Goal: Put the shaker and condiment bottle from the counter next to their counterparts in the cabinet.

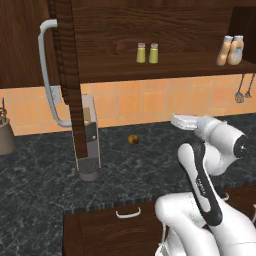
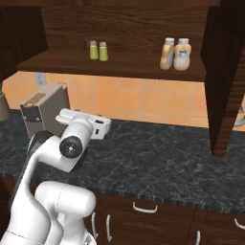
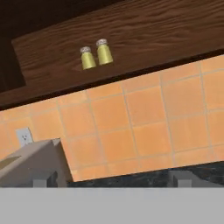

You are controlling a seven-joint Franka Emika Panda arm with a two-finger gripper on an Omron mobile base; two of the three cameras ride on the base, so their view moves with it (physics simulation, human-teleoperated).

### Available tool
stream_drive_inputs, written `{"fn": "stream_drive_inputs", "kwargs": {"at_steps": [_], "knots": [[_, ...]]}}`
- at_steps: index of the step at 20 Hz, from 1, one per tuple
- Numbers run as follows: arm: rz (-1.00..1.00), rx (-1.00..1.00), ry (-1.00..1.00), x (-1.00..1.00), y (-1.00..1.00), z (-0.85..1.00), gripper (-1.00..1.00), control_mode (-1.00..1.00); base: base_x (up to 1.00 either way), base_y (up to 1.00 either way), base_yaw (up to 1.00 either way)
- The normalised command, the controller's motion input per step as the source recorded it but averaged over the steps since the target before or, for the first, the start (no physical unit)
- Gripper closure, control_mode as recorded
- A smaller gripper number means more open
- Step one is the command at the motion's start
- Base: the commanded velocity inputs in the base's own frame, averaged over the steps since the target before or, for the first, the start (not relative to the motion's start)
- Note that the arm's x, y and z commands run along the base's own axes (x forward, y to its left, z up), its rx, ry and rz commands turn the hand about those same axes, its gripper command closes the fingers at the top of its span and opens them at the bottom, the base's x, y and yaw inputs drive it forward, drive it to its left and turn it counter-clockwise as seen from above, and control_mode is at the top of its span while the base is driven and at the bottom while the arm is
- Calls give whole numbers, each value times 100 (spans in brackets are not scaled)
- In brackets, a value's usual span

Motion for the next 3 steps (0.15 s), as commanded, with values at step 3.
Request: {"fn": "stream_drive_inputs", "kwargs": {"at_steps": [3], "knots": [[0, 0, 0, 0, 0, 0, -100, -100, 0, 0, 0]]}}
